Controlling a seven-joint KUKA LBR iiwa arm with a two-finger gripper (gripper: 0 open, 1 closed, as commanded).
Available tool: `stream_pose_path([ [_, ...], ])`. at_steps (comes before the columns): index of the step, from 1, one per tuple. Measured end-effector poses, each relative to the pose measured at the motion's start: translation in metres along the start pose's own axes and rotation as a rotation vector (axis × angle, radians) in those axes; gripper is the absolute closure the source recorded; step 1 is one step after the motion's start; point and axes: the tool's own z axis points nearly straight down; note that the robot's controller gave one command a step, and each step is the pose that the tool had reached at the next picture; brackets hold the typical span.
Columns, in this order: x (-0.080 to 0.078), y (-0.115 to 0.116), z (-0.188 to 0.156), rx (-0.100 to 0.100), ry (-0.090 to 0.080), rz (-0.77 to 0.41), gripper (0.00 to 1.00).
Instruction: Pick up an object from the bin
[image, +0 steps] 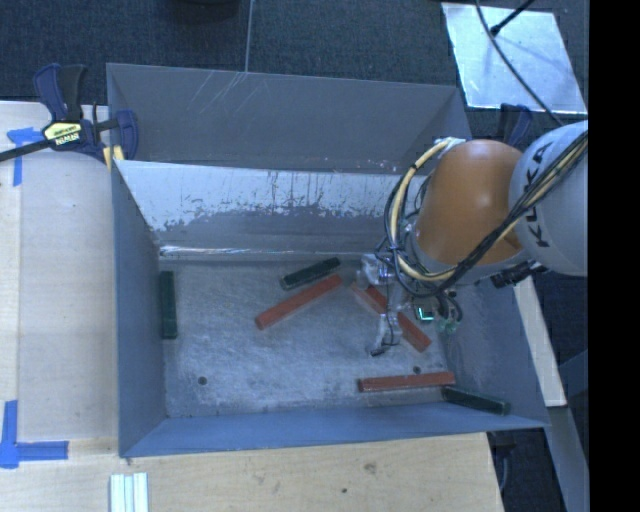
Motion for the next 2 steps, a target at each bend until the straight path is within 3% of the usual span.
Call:
stream_pose_path([
  [1, -0.0576, 0.0984, 0.0565, -0.004, -0.011, -0.060, 0.00],
  [2, -0.0570, 0.0931, 0.0546, 0.000, -0.010, -0.054, 1.00],
])
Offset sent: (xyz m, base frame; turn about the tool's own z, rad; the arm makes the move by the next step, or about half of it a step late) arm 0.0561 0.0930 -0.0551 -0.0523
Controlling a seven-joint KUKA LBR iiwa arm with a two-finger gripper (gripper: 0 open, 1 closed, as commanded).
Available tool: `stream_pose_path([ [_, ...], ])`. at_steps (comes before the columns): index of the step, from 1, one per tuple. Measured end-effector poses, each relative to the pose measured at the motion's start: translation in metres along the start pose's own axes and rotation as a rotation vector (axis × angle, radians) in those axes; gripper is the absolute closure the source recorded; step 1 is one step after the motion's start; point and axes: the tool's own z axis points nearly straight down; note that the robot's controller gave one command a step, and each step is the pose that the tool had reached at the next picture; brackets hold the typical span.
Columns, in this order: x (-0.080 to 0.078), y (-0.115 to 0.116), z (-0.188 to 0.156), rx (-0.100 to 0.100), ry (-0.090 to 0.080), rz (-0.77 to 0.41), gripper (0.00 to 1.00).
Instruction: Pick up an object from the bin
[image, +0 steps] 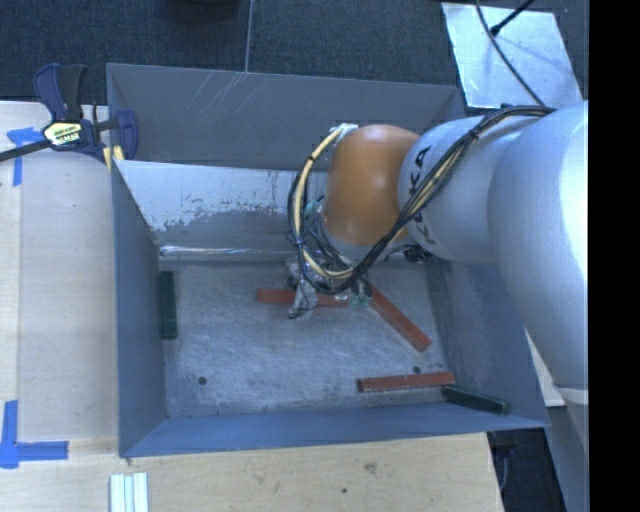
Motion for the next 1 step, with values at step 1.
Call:
stream_pose_path([
  [1, -0.0027, 0.0223, -0.1689, -0.002, -0.008, 0.046, 1.00],
])
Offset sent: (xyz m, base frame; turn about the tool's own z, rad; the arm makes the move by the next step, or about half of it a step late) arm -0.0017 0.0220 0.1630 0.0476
